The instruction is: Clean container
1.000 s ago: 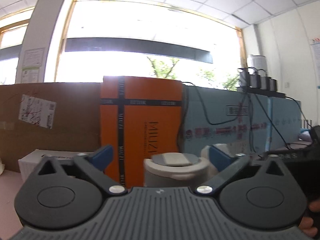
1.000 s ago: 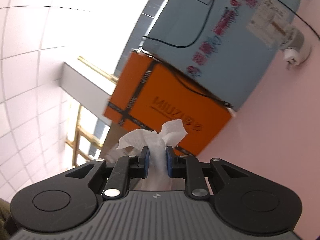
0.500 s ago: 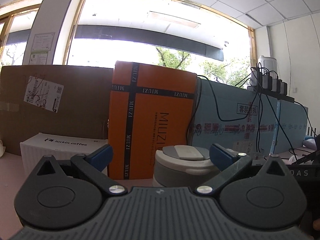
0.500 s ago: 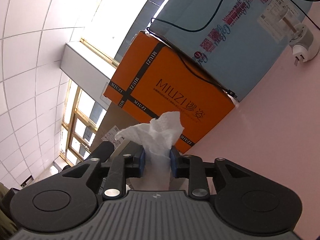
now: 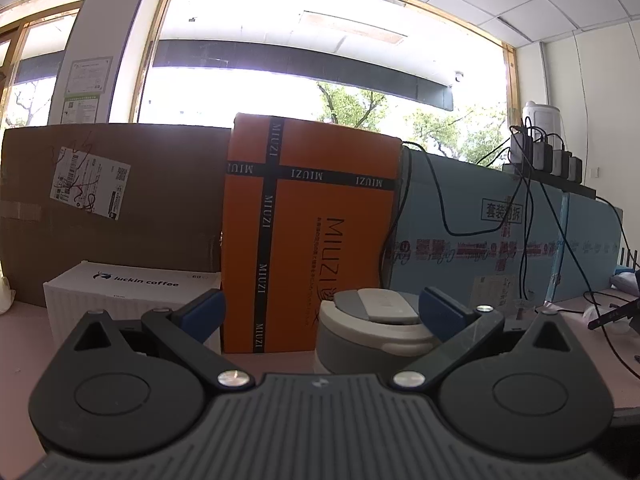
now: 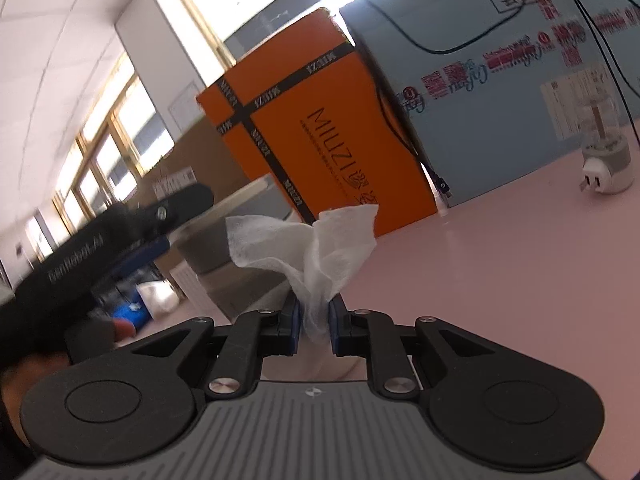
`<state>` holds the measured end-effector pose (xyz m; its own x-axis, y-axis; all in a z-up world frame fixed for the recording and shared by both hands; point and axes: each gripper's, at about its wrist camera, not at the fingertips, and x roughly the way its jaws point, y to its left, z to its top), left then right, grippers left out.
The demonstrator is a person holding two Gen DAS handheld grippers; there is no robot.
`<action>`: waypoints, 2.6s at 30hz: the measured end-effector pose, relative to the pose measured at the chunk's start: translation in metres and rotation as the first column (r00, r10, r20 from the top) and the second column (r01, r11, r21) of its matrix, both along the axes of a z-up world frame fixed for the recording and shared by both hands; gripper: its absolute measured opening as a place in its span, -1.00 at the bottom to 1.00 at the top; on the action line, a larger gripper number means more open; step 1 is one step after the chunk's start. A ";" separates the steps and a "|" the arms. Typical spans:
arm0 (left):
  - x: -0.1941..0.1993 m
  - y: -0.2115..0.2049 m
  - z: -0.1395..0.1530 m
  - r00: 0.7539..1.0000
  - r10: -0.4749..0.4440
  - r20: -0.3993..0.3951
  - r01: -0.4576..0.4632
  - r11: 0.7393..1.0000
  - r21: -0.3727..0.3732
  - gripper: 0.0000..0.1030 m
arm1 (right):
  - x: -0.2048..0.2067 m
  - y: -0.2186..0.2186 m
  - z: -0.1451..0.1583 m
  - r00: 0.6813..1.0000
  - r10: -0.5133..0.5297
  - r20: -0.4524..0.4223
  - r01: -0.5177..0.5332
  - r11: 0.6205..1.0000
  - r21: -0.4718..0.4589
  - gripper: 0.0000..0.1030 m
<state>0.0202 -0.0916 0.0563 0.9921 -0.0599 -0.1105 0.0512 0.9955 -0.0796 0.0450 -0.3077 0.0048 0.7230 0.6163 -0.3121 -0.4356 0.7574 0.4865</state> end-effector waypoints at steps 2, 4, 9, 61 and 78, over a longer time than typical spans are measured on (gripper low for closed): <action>0.001 0.000 0.001 1.000 -0.003 -0.005 0.003 1.000 0.004 1.00 | -0.003 0.005 0.004 1.000 -0.004 0.014 0.005 0.998 -0.058 -0.73; 0.002 0.000 0.002 1.000 -0.005 -0.012 0.005 1.000 0.007 1.00 | -0.008 0.011 0.012 0.999 0.003 0.045 0.002 0.993 -0.121 -0.73; 0.006 -0.001 0.006 0.999 -0.009 -0.033 0.010 1.000 0.022 1.00 | -0.013 0.026 0.032 0.995 0.041 0.086 -0.017 0.964 -0.267 -0.73; 0.015 0.001 0.009 0.997 0.043 -0.060 -0.040 0.998 0.038 1.00 | -0.005 0.048 0.045 0.988 0.142 0.054 -0.104 0.893 -0.437 -0.79; 0.012 0.000 0.010 0.998 0.030 -0.052 -0.027 0.997 0.069 1.00 | 0.013 0.035 0.033 0.995 0.104 0.002 -0.094 0.904 -0.418 -0.79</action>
<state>0.0326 -0.0913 0.0661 0.9859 -0.0222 -0.1660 0.0203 0.9997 -0.0133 0.0581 -0.2724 0.0374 0.6752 0.5024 -0.5400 -0.5262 0.8412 0.1245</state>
